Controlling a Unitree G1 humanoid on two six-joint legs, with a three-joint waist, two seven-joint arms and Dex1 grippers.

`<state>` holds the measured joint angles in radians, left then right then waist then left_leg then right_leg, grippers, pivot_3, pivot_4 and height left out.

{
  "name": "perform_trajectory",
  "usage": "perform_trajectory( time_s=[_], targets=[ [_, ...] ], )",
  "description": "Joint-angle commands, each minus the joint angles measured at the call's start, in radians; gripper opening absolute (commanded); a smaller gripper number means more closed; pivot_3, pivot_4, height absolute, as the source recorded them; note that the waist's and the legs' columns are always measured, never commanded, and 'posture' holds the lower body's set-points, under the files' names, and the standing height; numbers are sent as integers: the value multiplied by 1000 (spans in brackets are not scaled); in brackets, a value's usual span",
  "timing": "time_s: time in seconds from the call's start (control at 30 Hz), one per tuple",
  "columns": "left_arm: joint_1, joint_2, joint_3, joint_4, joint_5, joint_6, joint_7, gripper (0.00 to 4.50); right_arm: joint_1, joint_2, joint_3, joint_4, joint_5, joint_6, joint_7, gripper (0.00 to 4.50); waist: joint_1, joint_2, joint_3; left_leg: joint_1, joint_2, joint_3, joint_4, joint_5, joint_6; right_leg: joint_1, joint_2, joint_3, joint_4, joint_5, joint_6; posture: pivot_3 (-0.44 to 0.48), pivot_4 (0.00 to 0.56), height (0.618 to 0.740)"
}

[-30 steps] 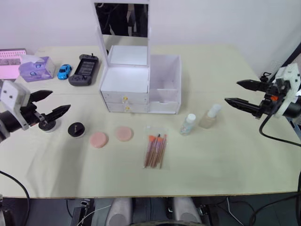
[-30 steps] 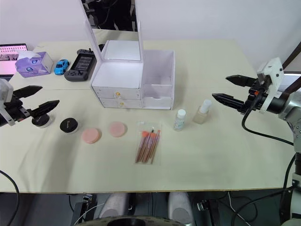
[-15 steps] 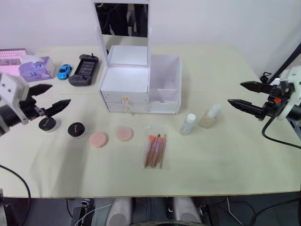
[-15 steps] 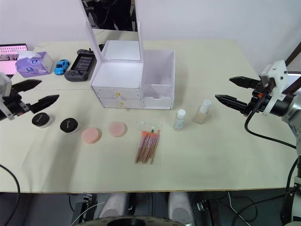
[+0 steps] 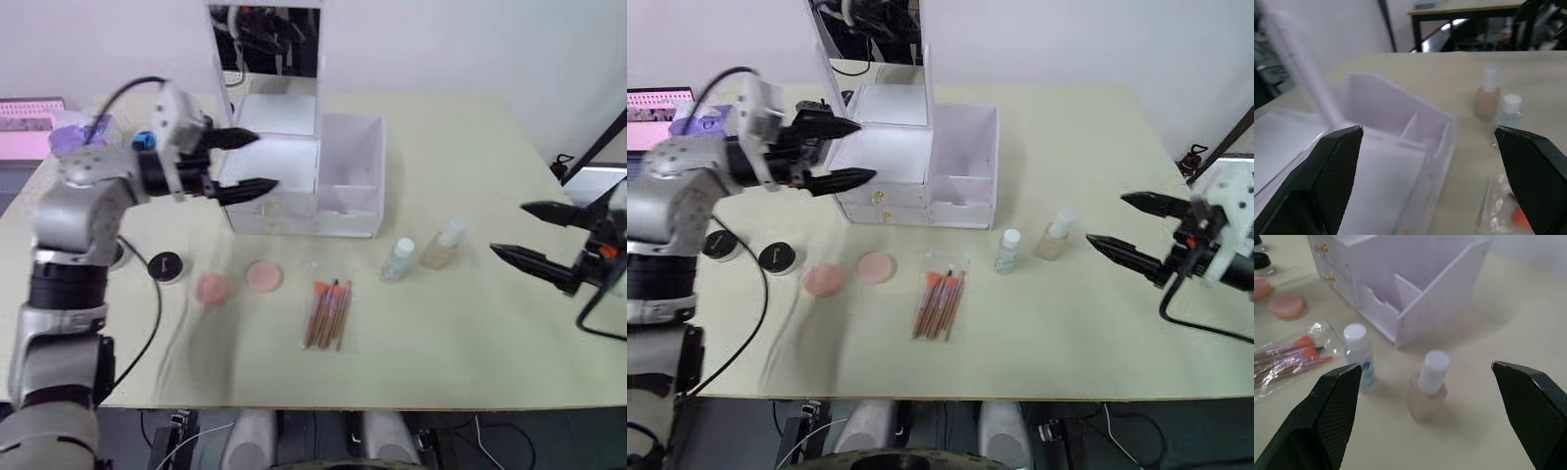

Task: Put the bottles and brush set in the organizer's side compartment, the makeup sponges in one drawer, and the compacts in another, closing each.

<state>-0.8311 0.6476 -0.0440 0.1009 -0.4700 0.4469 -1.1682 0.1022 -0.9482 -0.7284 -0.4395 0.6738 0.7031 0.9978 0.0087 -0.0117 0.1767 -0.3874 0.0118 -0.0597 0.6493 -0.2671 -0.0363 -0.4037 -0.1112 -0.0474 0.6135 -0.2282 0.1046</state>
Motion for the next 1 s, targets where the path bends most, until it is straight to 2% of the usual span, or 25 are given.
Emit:
perform_trajectory(
  time_s=[0.03,0.2,0.33,0.53,0.67,0.83,1.0],
  targets=[
    [-81,-57,-65,2,-19,33,-76,4500,104,53,-140,-154,42,51,-49,4477,2,-1,0,0,0,0,0,0,0,0,0,0,0,0,0,0,150,740],
    [-158,-101,-116,7,-37,78,-178,4500,252,155,-231,-296,80,87,-123,4477,2,-1,0,0,1,-1,1,0,0,0,2,1,0,-1,-2,0,150,740],
    [-169,-92,-127,-6,-10,59,-201,4500,263,203,-197,-325,102,93,-214,4477,-2,0,0,2,1,0,1,0,0,0,2,3,0,-2,-4,0,150,740],
    [-113,-53,-99,-93,-16,86,-170,4500,147,195,-16,-252,66,66,-305,4477,0,-1,1,3,2,0,1,0,0,0,5,6,0,-2,-5,0,150,740],
    [-74,-55,-48,-154,-30,127,-60,4500,41,169,143,-124,-43,3,-327,4477,1,-1,1,2,3,0,1,0,0,-1,7,7,0,0,-9,0,150,740],
    [-17,-52,-7,-241,-70,180,6,4500,-61,194,230,-41,-48,-36,-329,4477,4,-1,1,1,3,-1,0,0,0,-2,8,8,-1,0,-8,0,150,740],
    [23,-43,-17,-288,-64,196,43,4500,-152,202,309,27,-60,-65,-327,4477,2,-1,1,1,3,0,0,0,0,-2,8,8,-1,0,-8,0,150,740]
  ],
)
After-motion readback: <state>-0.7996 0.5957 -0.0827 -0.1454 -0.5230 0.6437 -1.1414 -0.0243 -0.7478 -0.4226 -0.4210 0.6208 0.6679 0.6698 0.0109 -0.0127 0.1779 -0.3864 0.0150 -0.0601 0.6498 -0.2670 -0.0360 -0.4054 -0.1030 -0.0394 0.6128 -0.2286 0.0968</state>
